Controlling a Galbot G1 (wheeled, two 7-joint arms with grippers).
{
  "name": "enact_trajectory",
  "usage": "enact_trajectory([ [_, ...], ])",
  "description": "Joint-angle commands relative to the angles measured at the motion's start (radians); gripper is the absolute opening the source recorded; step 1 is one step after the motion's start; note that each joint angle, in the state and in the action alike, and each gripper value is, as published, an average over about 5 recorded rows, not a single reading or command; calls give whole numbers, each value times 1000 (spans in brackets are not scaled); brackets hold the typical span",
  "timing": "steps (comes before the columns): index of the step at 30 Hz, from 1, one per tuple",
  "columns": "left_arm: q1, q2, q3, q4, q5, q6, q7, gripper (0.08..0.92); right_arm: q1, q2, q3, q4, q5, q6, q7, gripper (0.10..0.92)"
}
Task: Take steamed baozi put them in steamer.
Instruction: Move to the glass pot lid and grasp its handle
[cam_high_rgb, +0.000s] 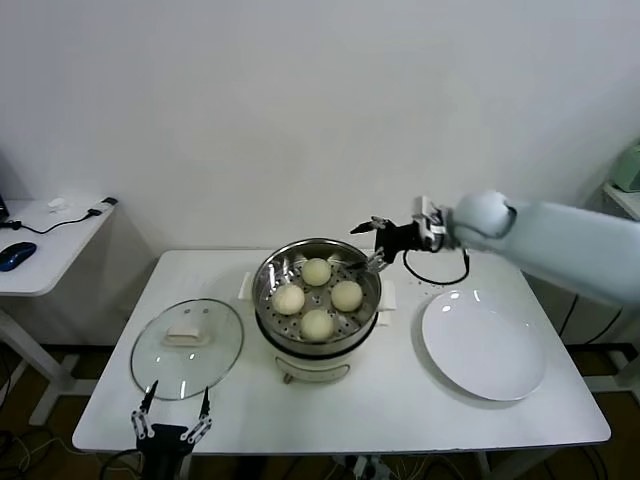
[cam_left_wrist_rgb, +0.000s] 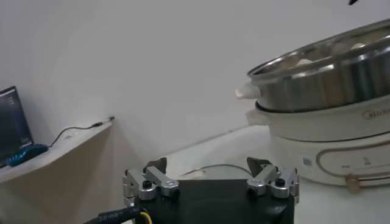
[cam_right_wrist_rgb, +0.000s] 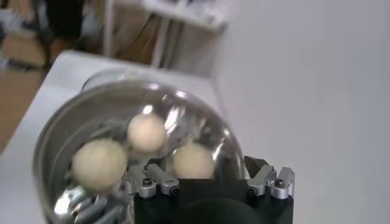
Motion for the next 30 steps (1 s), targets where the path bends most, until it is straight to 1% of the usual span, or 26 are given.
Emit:
enact_trajectory([
  [1,11,-27,-13,-43,28,18,31,823,-939,-272,976,236,-100,133,300,823],
  [6,8,-24,-38,-44,144,17,28,823,-1333,-188,1362,295,-161,118,314,823],
  [11,-8,-14,-70,-61,369,15,29,823,-1568,-56,1595,331,-223,96,310,823],
  [14,-37,-8,-102,-59,631,4,20,823,-1659,37,1712,337,-257,95,286,823],
  [18,-96,24,-117,-25,1023,9,12,823,-1754,134,1809,329,-287,106,261,823],
  [21,-160,42,-101,22,1217,34,18,823,-1800,176,1841,319,-309,113,252,823],
  [23,-206,49,-85,73,1294,46,5,823,-1820,199,1853,313,-320,115,251,823],
  [28,-325,65,-71,251,1396,47,-77,823,-1847,238,1860,293,-351,115,253,823],
  [30,-375,74,-75,325,1417,46,-96,823,-1849,250,1860,285,-361,113,254,823],
])
